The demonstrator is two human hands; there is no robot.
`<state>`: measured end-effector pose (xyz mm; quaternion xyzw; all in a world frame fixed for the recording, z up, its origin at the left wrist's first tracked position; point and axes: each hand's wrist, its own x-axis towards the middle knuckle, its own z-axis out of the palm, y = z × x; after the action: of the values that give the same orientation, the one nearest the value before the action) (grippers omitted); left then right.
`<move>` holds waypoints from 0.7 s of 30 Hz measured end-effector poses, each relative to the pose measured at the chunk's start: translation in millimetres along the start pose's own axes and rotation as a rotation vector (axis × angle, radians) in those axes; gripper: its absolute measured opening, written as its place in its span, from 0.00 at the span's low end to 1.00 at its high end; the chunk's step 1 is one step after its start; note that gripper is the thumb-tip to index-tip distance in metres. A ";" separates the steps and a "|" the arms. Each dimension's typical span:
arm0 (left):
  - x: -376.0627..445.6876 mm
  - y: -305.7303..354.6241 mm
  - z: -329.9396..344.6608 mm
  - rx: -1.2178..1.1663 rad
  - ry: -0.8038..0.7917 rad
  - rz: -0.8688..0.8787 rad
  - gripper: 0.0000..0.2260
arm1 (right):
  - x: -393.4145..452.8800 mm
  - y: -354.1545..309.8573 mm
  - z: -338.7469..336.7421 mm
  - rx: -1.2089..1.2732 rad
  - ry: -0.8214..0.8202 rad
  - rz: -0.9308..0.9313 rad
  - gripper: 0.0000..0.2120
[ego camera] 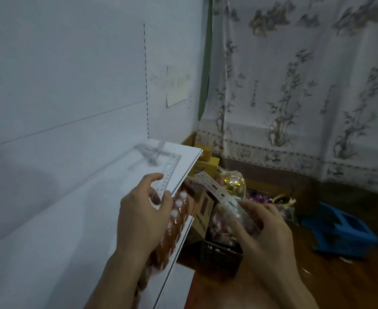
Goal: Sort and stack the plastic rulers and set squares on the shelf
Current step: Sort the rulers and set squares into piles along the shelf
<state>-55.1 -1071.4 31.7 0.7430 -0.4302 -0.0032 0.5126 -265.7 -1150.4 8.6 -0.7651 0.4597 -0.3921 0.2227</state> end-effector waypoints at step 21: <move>136.4 -93.1 69.4 0.376 0.232 -0.307 0.15 | 270.2 12.8 220.3 0.240 -0.469 -0.271 0.14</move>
<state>59.1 -1202.0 -12.9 0.8772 -0.2438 0.0841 0.4050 -22.3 -1398.1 -24.3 -0.8573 0.2397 -0.2824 0.3575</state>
